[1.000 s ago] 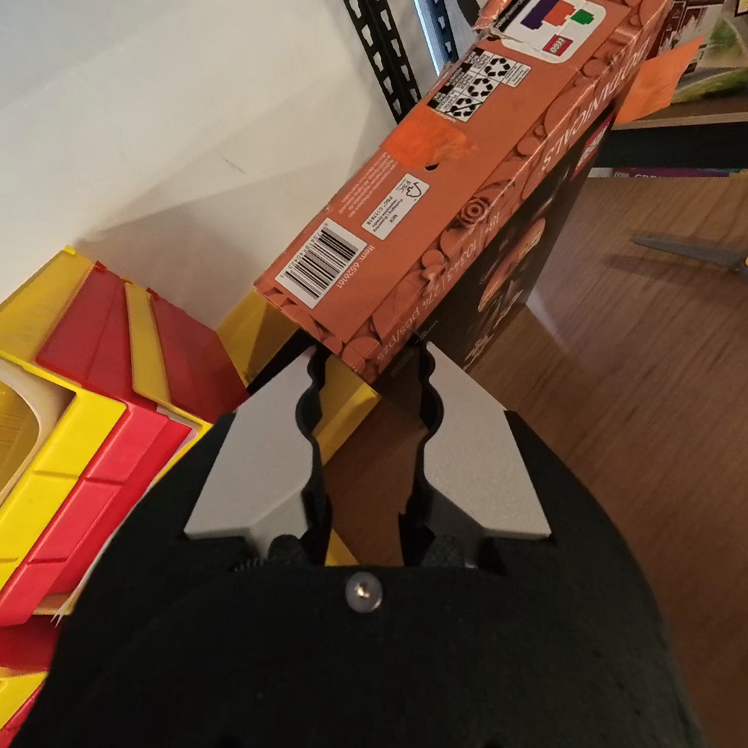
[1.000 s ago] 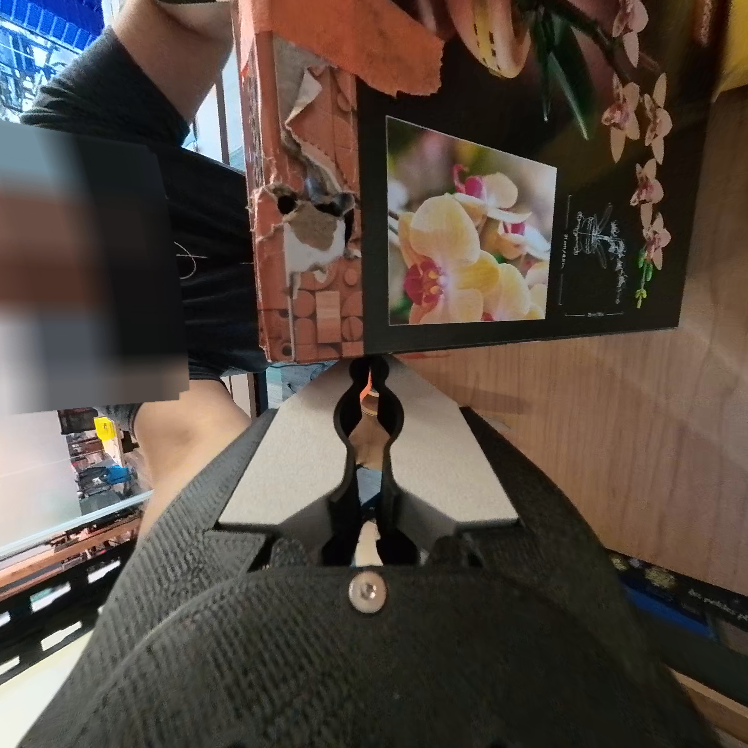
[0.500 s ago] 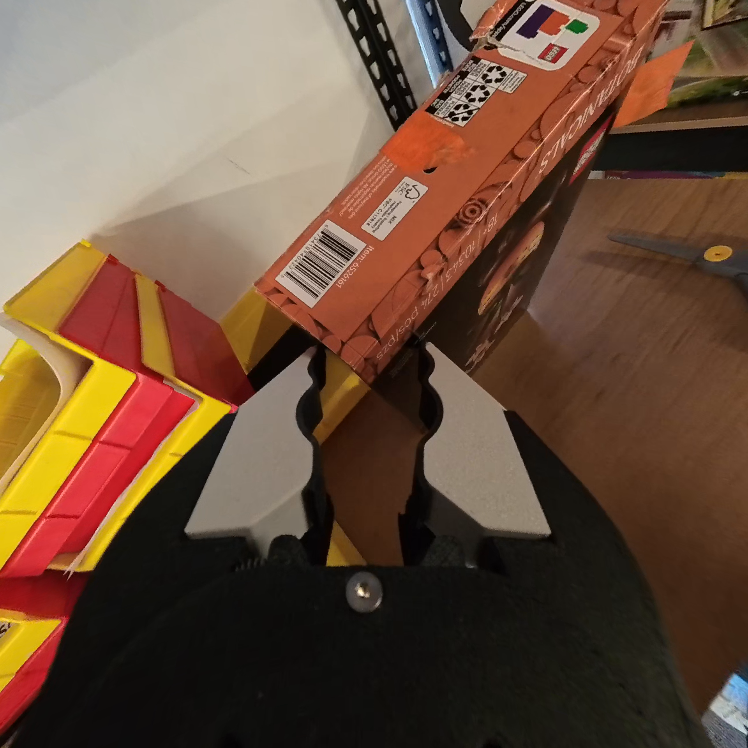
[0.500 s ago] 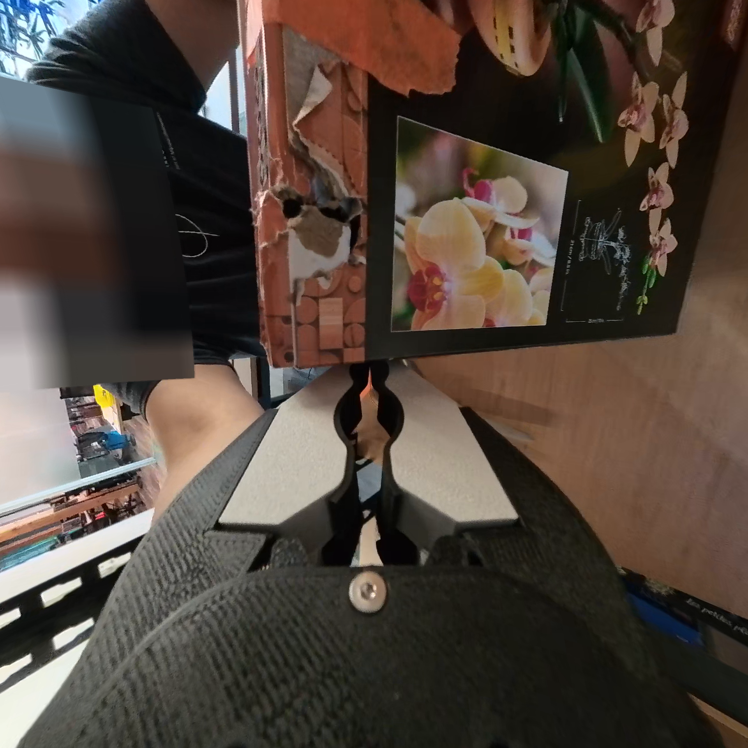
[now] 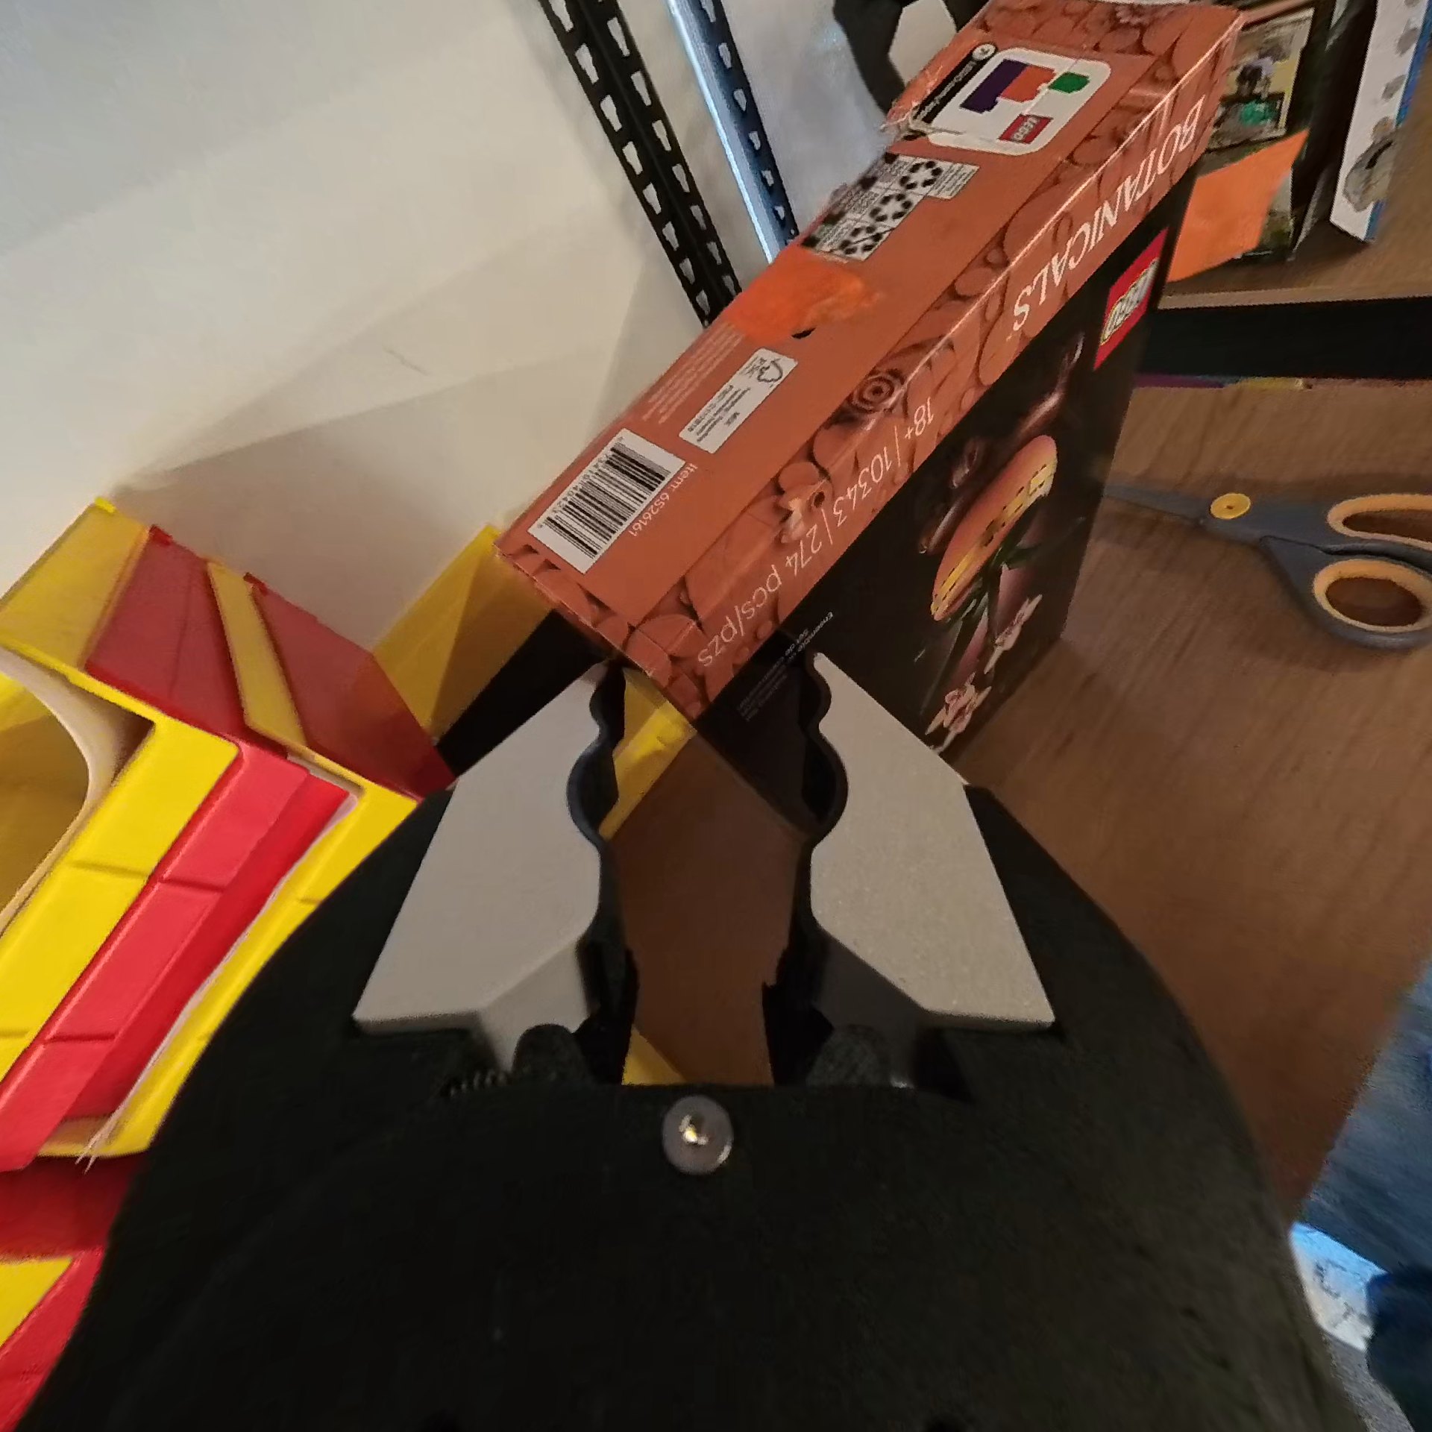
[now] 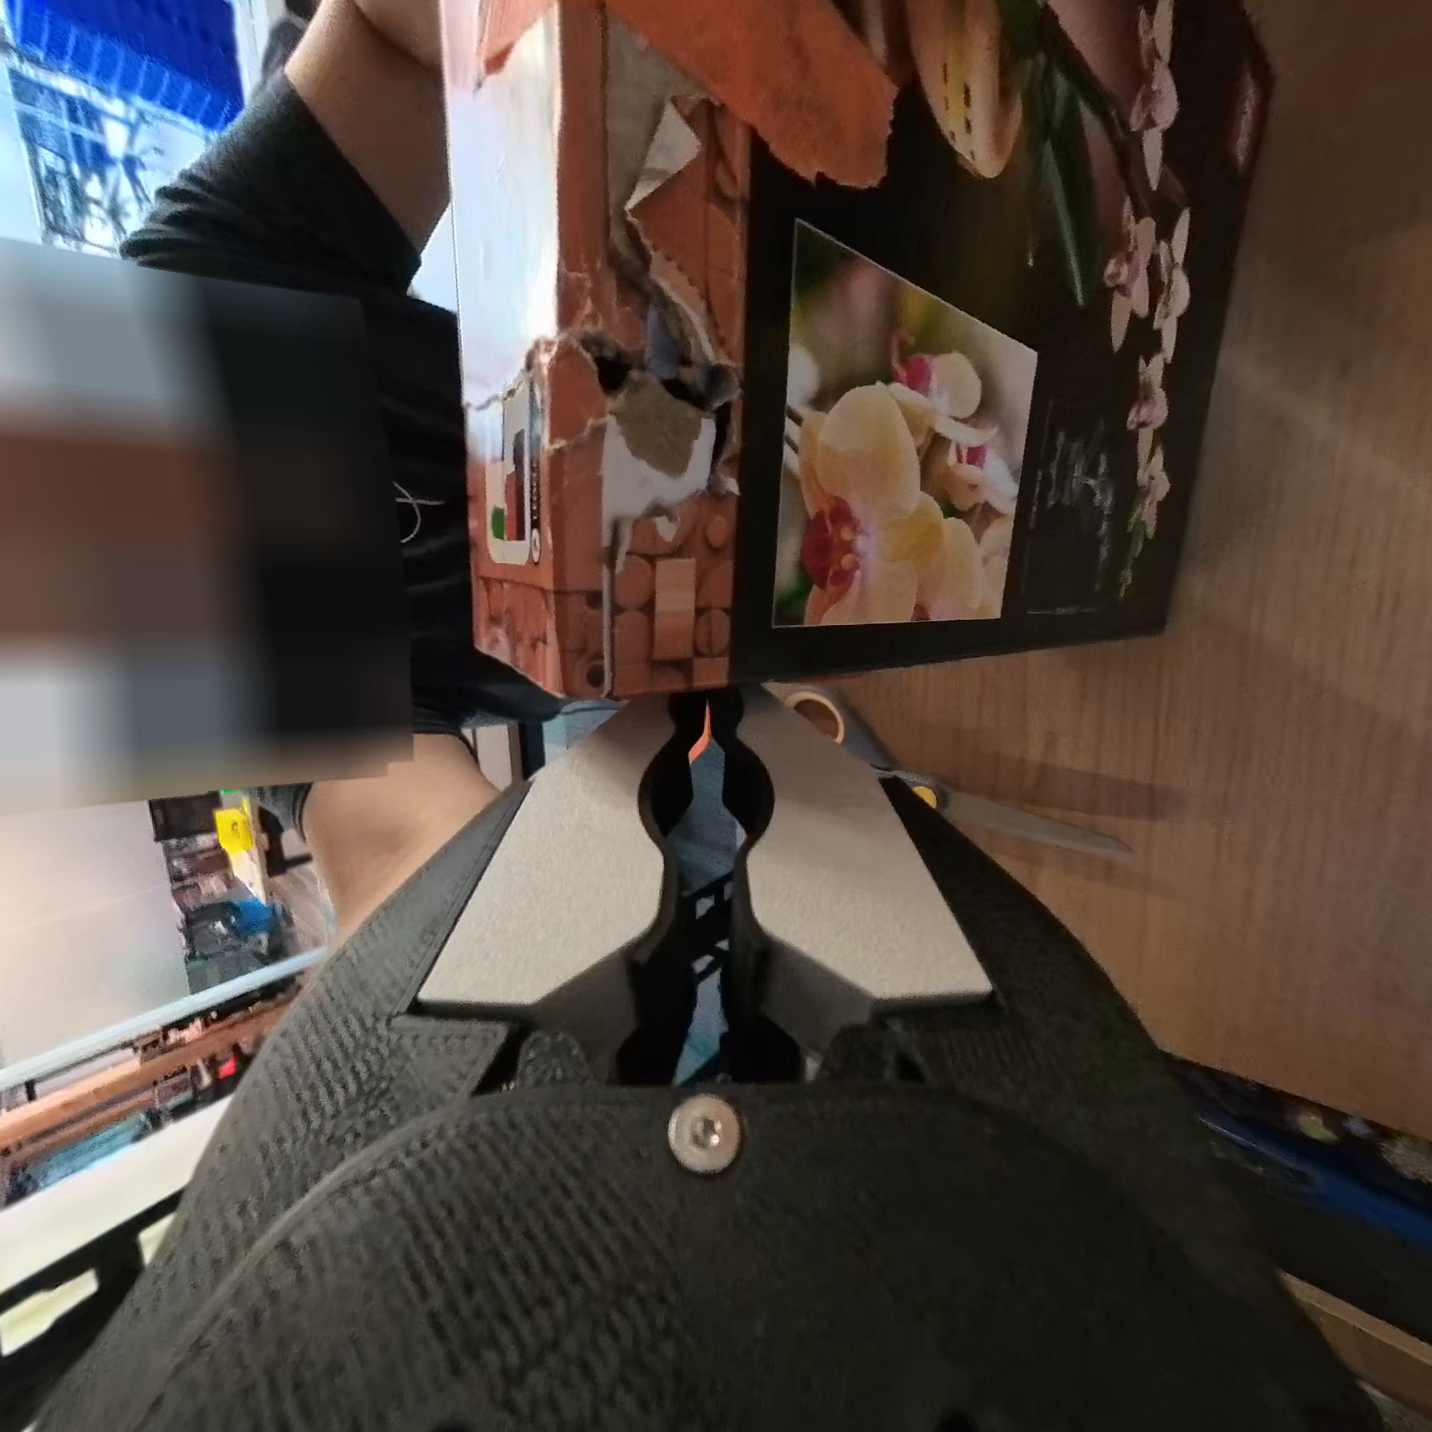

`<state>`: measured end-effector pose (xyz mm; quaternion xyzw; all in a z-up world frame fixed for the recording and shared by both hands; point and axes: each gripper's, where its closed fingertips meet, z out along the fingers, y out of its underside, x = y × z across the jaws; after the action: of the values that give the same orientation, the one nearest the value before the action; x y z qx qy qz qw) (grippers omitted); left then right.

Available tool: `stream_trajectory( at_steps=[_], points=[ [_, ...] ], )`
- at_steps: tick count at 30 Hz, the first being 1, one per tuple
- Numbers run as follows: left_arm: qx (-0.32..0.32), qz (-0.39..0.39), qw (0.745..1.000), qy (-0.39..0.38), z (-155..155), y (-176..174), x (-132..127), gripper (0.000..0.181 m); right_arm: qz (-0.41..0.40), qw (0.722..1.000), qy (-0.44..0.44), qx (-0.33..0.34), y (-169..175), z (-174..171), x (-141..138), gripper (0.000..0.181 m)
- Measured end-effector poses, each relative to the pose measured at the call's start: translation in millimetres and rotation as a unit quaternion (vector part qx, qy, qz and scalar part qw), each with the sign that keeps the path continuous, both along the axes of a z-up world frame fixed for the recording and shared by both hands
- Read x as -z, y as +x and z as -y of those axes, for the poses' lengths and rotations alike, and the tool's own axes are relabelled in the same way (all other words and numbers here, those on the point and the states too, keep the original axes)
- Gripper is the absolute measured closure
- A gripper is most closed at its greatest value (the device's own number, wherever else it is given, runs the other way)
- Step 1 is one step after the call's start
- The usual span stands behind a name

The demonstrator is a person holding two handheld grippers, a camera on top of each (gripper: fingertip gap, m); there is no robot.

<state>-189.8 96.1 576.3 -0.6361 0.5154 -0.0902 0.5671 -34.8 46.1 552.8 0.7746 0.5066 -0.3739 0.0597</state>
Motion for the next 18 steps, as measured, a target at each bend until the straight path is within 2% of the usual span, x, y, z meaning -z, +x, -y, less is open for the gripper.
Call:
stream_trajectory(
  at_steps=[9, 14, 18],
  points=[
    [0.033, 0.004, 0.999, -0.009, -36.4, 14.9, -0.8, 0.137, 0.020, 0.997, 0.025, 0.072, 13.8, -27.7, 8.8, 0.181],
    [0.042, 0.010, 0.999, -0.014, -38.7, 17.8, -2.9, 0.139, 0.034, 0.994, 0.028, 0.099, 21.1, -35.3, 16.3, 0.181],
    [0.049, 0.051, 0.997, 0.008, -30.9, 7.3, -20.2, 0.145, 0.060, 0.987, 0.068, 0.136, 34.8, -42.0, 16.4, 0.181]
  ],
)
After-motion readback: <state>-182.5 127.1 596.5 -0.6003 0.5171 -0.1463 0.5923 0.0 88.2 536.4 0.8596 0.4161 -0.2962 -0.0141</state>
